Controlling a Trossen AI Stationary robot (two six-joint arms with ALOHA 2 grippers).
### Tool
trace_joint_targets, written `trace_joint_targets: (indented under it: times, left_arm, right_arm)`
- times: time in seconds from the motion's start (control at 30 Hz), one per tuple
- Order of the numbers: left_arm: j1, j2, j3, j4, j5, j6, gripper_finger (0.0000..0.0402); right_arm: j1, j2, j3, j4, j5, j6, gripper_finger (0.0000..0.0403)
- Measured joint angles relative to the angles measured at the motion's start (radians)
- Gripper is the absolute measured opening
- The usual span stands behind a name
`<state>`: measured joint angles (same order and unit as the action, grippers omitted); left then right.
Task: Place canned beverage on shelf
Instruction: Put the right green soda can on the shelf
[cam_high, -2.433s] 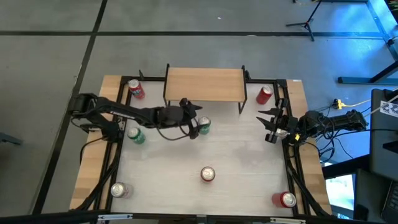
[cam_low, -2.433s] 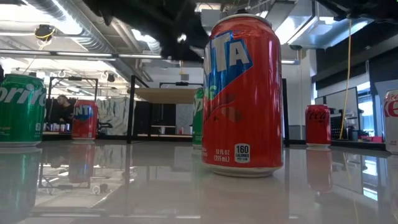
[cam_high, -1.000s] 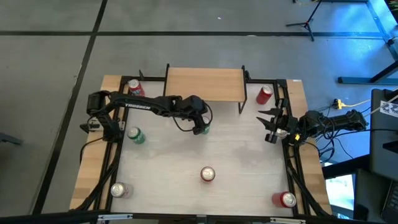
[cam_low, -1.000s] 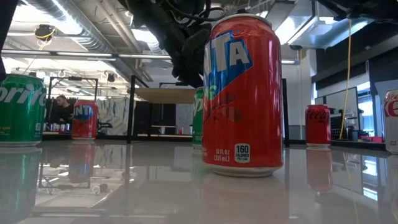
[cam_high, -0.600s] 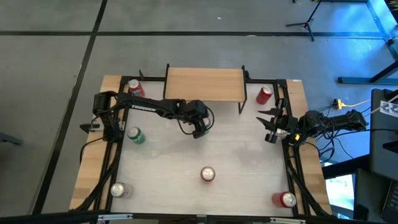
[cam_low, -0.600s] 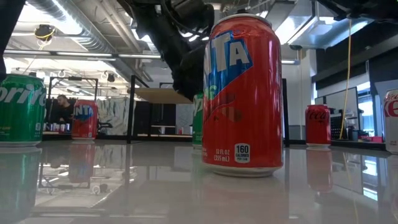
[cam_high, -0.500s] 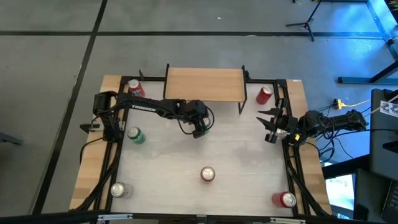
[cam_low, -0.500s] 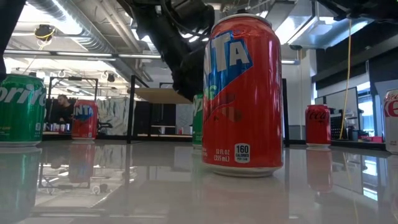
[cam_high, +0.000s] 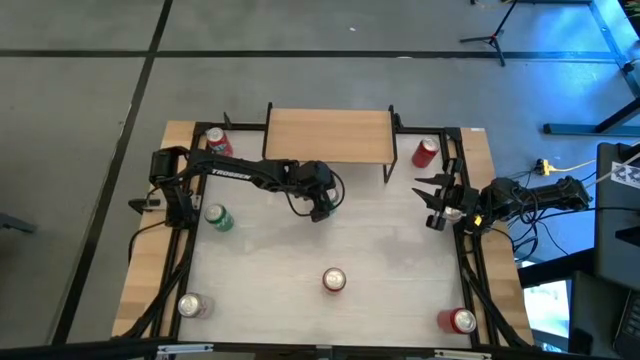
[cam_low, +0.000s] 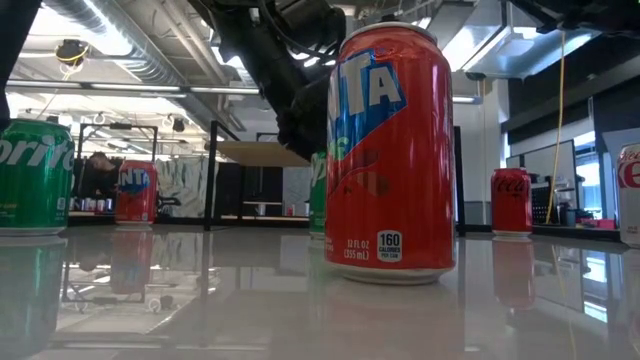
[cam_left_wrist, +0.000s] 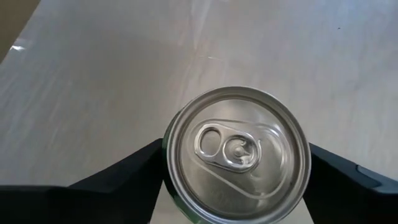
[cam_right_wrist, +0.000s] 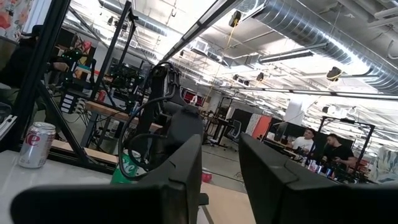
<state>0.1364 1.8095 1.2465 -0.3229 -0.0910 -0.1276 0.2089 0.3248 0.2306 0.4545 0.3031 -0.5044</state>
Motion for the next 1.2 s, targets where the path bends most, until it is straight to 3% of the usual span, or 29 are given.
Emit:
trace_joint_targets:
  times: [0.33, 0.77, 0.9, 1.0, 1.2]
  left_arm:
    - [-0.013, -0.027, -0.002, -0.014, 0.008, -0.022, 0.0287]
    - [-0.019, -0.250, -0.001, -0.072, 0.000, -0.053, 0.0288]
    - [-0.016, -0.320, 0.000, -0.106, -0.048, -0.055, 0.0289]
    - [-0.014, -0.349, 0.056, -0.208, -0.092, -0.068, 0.0289]
    - [0.005, -0.344, 0.295, -0.488, -0.183, -0.084, 0.0289]
  right_arm:
    - [0.000, 0.000, 0.000, 0.000, 0.000, 0.000, 0.0105]
    - [0.000, 0.000, 0.000, 0.000, 0.000, 0.000, 0.0105]
    - [0.000, 0.000, 0.000, 0.000, 0.000, 0.000, 0.0105]
    - [0.000, 0.000, 0.000, 0.001, 0.000, 0.000, 0.0105]
    - [0.000, 0.000, 0.000, 0.013, 0.000, 0.000, 0.0105]
